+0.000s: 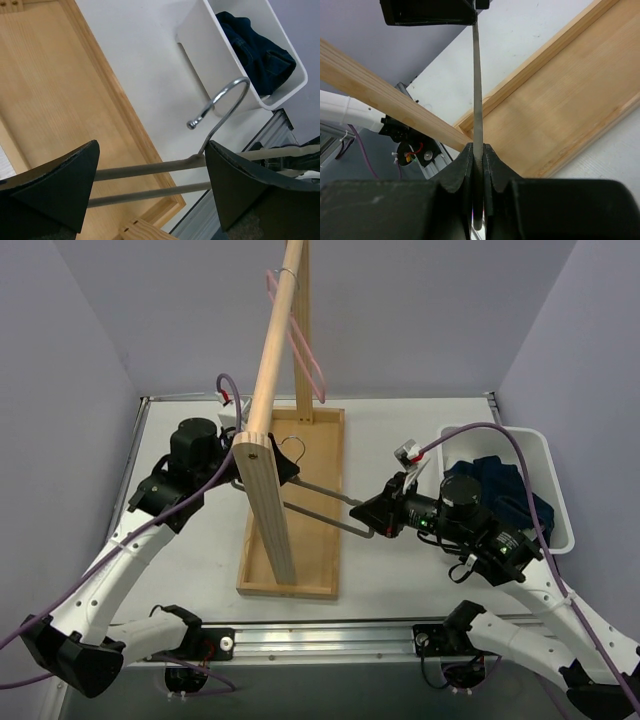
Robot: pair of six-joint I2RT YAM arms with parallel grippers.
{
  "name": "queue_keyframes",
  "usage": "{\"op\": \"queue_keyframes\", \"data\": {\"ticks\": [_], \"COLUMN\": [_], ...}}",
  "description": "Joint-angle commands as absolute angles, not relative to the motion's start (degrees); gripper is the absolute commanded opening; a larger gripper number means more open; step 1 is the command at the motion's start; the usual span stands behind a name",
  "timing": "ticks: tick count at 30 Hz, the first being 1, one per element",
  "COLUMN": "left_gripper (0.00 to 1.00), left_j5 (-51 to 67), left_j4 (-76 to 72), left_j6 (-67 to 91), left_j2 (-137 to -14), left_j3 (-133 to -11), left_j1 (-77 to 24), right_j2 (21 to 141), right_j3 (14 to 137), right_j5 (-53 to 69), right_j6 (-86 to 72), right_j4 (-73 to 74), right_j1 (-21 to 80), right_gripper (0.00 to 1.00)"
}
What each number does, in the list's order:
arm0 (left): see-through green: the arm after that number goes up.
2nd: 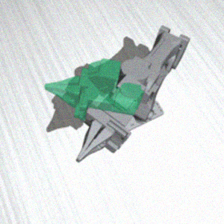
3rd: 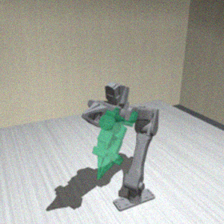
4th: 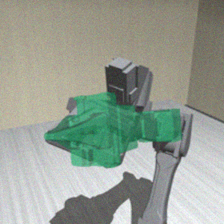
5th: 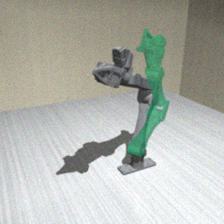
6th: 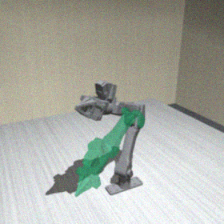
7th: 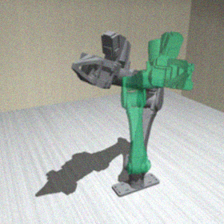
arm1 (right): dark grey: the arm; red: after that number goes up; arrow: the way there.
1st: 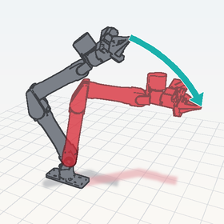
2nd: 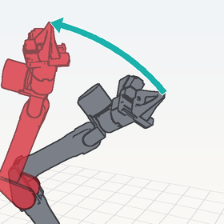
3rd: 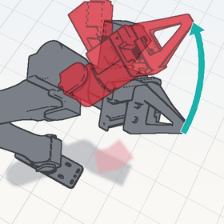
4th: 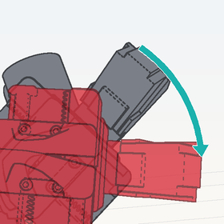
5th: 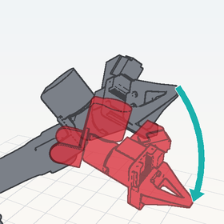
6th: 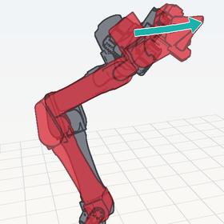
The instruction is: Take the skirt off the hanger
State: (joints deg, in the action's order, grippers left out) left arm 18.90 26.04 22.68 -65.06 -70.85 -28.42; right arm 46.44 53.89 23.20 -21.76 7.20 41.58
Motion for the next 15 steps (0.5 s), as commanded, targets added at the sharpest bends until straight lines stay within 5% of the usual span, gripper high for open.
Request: {"op": "queue_keyframes", "data": {"ticks": [1, 9, 15], "left_gripper": [0.94, 0.94, 0.94], "left_j5": [9.69, -2.80, -1.84], "left_j4": [27.33, 30.93, 30.85], "left_j6": [24.87, 27.33, 28.56], "left_j2": [-60.65, -53.44, -52.82], "left_j3": [-71.80, -73.21, -74.00], "left_j1": [-28.21, -28.30, -28.39], "right_j2": [45.17, 49.30, 53.61], "right_j3": [58.52, 68.28, 75.05], "right_j5": [20.22, 16.18, 14.15], "right_j6": [-19.69, -13.37, -10.11], "right_j4": [7.03, 11.24, 12.48], "right_j1": [41.22, 41.31, 41.22], "right_gripper": [0.00, 0.00, 0.00]}}
